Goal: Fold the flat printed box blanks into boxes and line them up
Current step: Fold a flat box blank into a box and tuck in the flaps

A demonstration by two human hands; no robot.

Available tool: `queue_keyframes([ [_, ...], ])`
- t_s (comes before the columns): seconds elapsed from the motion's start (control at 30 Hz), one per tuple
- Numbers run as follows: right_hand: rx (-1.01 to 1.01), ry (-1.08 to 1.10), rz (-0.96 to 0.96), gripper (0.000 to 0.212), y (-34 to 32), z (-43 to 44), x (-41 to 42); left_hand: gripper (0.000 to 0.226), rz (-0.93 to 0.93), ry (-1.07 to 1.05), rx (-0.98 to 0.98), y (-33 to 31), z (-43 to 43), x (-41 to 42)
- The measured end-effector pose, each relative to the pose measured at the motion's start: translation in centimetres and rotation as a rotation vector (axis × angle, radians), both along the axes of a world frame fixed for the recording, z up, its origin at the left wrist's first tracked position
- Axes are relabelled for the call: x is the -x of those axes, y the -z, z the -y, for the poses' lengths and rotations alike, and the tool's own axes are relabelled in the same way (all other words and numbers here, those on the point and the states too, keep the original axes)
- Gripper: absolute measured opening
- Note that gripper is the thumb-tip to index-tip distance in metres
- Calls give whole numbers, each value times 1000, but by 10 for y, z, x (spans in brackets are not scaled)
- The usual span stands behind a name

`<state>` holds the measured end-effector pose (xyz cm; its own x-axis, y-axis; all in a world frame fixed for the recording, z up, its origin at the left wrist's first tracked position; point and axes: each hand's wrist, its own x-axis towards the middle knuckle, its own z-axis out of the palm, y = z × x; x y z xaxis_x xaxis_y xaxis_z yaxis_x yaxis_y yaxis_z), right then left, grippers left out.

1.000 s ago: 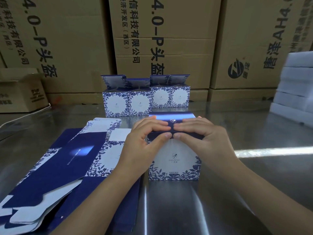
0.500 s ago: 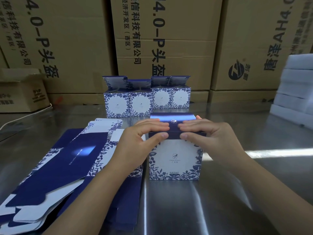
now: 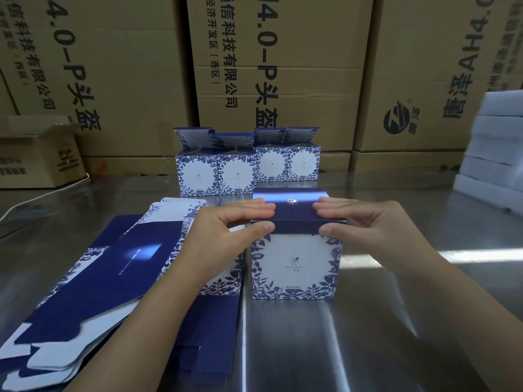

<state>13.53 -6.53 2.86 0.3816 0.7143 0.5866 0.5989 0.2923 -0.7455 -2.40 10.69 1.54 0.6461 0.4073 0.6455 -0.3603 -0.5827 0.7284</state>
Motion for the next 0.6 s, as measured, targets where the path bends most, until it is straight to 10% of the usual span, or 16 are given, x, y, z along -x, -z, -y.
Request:
queue_keyframes([
  [0.6, -37, -71, -177, 18, 0, 2, -9, 23, -30, 65, 91, -1, -5, 1],
])
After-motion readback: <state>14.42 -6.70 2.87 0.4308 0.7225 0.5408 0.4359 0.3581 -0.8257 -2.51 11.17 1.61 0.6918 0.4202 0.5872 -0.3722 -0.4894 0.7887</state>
